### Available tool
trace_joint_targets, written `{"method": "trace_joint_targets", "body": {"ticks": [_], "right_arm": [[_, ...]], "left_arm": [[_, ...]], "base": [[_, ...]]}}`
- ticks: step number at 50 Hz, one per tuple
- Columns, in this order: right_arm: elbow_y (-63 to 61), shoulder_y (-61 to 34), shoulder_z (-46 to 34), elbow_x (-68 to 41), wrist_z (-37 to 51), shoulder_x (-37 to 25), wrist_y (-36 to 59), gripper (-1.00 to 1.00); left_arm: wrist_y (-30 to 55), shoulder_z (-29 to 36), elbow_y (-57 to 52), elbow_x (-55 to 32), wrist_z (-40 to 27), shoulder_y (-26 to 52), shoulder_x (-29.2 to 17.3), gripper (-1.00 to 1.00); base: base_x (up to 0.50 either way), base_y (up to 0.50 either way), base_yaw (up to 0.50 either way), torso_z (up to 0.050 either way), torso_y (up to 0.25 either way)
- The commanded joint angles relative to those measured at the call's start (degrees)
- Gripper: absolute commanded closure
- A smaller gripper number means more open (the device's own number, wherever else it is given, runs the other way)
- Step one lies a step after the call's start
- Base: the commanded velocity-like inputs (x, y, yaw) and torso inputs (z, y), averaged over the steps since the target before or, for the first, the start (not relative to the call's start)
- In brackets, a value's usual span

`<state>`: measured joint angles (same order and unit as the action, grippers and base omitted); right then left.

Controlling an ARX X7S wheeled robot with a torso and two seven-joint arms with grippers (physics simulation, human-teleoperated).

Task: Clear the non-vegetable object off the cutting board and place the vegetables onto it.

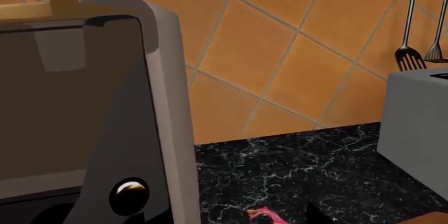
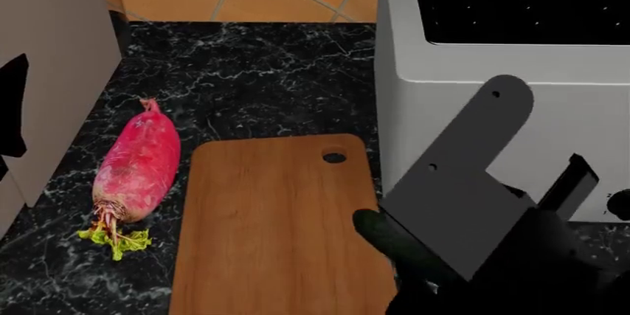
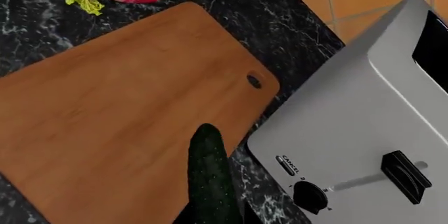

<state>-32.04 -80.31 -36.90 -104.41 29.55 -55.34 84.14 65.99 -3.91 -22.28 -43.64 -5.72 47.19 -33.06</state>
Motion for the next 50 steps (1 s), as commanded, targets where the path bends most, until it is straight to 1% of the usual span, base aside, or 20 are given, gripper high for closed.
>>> {"method": "trace_joint_targets", "body": {"ticks": [1,9,13,24,26,28,30,33,34,35,36,37,39,40,43,45,46,47,48,50], "right_arm": [[3.7,1.0,-1.7,2.4,0.4,4.2,-3.3,1.00],[6.7,1.7,-3.2,-0.9,4.7,7.1,-7.0,1.00],[8.3,1.6,-3.0,0.4,5.5,9.1,-8.8,1.00],[13.9,0.4,-5.2,8.1,0.7,17.2,-10.0,1.00],[17.7,0.6,-5.3,7.8,2.7,18.9,-11.5,1.00],[22.3,0.3,-5.9,3.9,7.6,20.4,-12.2,1.00],[22.6,1.7,-5.5,4.5,7.5,21.2,-13.9,1.00],[25.1,3.5,-5.7,-0.6,12.7,22.0,-15.9,1.00],[24.5,3.7,-5.8,0.1,12.6,22.1,-16.0,1.00],[25.9,4.1,-6.1,-3.4,16.7,22.3,-17.2,1.00],[25.5,4.6,-5.6,-3.6,16.7,22.3,-17.9,1.00],[26.1,5.0,-5.7,-5.4,19.4,22.2,-19.0,1.00],[26.5,5.3,-5.9,-7.6,21.6,22.1,-19.8,1.00],[27.9,5.6,-6.4,-12.8,26.1,21.9,-21.6,1.00],[27.9,6.0,-6.6,-13.3,27.8,21.6,-22.4,1.00],[28.5,6.8,-7.4,-14.4,31.2,21.4,-24.0,1.00],[28.3,7.2,-7.4,-12.8,31.0,21.4,-24.2,1.00],[27.9,8.4,-6.9,-13.8,32.0,21.3,-25.8,1.00],[28.3,10.0,-6.8,-17.4,34.6,21.0,-28.1,1.00],[25.8,11.1,-6.3,-14.8,35.8,20.2,-29.4,1.00]], "left_arm": [[-1.0,-0.3,2.7,-1.7,-2.7,0.4,1.5,-1.00],[-1.2,-0.7,2.6,-1.9,-2.8,0.1,1.2,-1.00],[-1.1,-0.8,2.5,-2.1,-2.9,0.1,1.1,-1.00],[-1.2,-1.0,3.0,-2.3,-2.9,0.4,0.8,-1.00],[-1.2,-1.1,3.0,-2.4,-2.9,0.4,0.7,-1.00],[-1.4,-1.2,3.2,-2.4,-2.8,0.4,0.5,-1.00],[-1.6,-1.3,3.2,-2.4,-2.7,0.2,0.4,-1.00],[-1.6,-1.5,3.1,-2.5,-2.8,-0.2,0.5,-1.00],[-1.6,-1.5,3.1,-2.5,-2.9,-0.2,0.5,-1.00],[-1.7,-1.6,3.1,-2.5,-2.9,-0.3,0.4,-1.00],[-1.7,-1.5,3.0,-2.5,-2.9,-0.3,0.4,-1.00],[-1.6,-1.6,3.0,-2.6,-2.9,-0.2,0.4,-1.00],[-1.6,-1.8,2.8,-2.8,-3.0,-0.3,0.3,-1.00],[-1.6,-1.9,2.7,-2.9,-3.1,-0.4,0.4,-1.00],[-1.8,-2.0,2.7,-2.8,-3.0,-0.6,0.3,-1.00],[-1.5,-2.3,2.5,-3.2,-3.2,-0.4,0.2,-1.00],[-1.4,-2.3,2.4,-3.2,-3.3,-0.4,0.2,-1.00],[-1.5,-2.3,2.4,-3.2,-3.3,-0.4,0.1,-1.00],[-1.5,-2.3,2.4,-3.2,-3.3,-0.4,0.1,-1.00],[-1.3,-2.9,2.1,-3.5,-3.4,-0.6,-0.2,-1.00]], "base": [[0.03,0.00,-0.02,0.000,0.000],[0.01,0.00,-0.01,0.000,0.000],[0.01,0.00,-0.01,0.000,0.000],[0.01,0.00,-0.01,0.000,0.000],[0.01,0.00,-0.01,0.000,0.000],[0.01,0.00,-0.01,0.000,0.000],[0.01,0.00,-0.01,0.000,0.000],[0.01,0.00,-0.01,0.000,0.000],[0.00,0.00,-0.02,0.000,0.000],[0.02,0.00,0.00,0.000,0.000],[0.00,0.00,-0.02,0.000,0.000],[0.00,0.00,0.00,0.000,0.000],[0.01,0.00,-0.01,0.000,0.000],[0.00,0.00,0.00,0.000,0.000],[0.01,0.00,-0.01,0.000,0.000],[0.00,0.00,0.00,0.000,0.000],[0.00,0.00,0.00,0.000,0.000],[0.02,0.00,0.00,0.000,0.000],[0.00,0.00,-0.02,0.000,0.000],[0.00,0.00,0.00,0.000,0.000]]}}
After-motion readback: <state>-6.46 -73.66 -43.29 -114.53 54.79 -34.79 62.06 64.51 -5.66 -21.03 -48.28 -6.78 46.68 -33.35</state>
